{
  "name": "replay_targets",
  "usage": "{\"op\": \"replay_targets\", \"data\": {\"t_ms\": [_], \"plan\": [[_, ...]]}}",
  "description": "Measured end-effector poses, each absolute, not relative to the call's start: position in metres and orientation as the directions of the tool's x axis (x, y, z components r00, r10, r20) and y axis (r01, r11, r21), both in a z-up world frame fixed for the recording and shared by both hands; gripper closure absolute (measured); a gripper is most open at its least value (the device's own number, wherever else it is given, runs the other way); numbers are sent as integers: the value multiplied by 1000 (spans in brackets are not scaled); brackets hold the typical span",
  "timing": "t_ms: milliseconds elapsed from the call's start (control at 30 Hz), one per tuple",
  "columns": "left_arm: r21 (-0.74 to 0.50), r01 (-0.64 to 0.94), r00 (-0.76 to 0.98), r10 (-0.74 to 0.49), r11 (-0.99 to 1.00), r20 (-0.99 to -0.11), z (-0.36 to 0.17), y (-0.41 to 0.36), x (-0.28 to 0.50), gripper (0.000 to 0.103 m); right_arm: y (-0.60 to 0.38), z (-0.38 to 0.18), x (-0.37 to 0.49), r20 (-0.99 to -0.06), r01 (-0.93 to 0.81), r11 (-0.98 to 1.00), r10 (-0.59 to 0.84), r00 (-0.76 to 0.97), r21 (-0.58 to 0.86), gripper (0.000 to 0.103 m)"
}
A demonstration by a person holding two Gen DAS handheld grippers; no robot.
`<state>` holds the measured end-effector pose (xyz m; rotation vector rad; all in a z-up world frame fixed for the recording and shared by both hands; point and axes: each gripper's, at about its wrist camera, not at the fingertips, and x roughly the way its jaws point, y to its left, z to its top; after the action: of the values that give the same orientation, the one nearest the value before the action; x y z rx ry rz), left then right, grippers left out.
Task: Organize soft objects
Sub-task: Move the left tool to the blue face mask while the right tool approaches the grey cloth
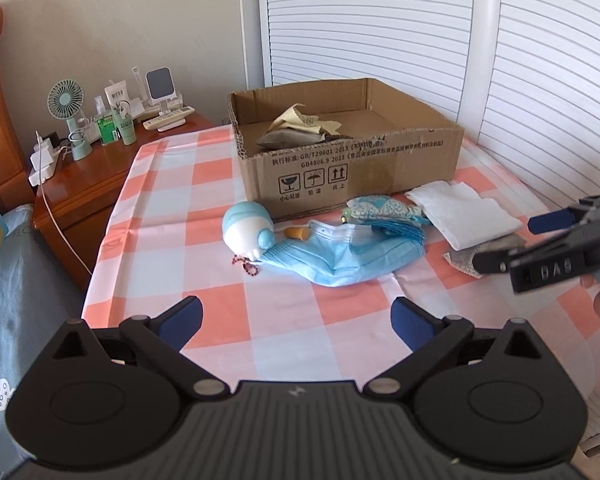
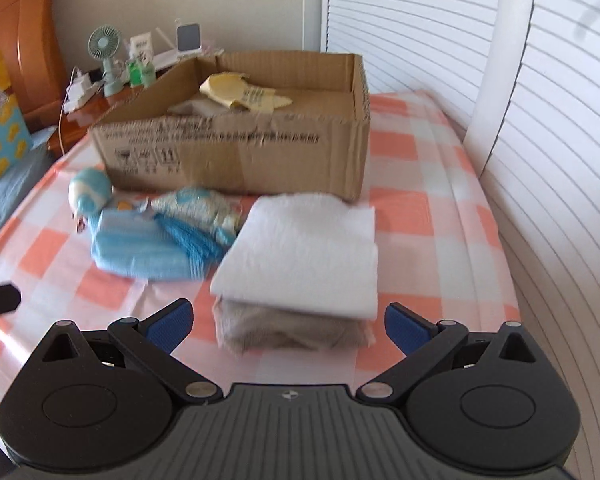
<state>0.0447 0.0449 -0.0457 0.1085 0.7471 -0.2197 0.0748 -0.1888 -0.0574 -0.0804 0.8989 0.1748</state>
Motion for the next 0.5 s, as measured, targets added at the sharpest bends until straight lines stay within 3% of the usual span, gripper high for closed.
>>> {"op": "replay_targets", "data": {"t_ms": [500], "plan": [[9, 241, 676, -161, 971, -719, -59, 36, 60, 3, -184, -82, 94, -788, -167, 985, 66, 613, -47, 0]]}}
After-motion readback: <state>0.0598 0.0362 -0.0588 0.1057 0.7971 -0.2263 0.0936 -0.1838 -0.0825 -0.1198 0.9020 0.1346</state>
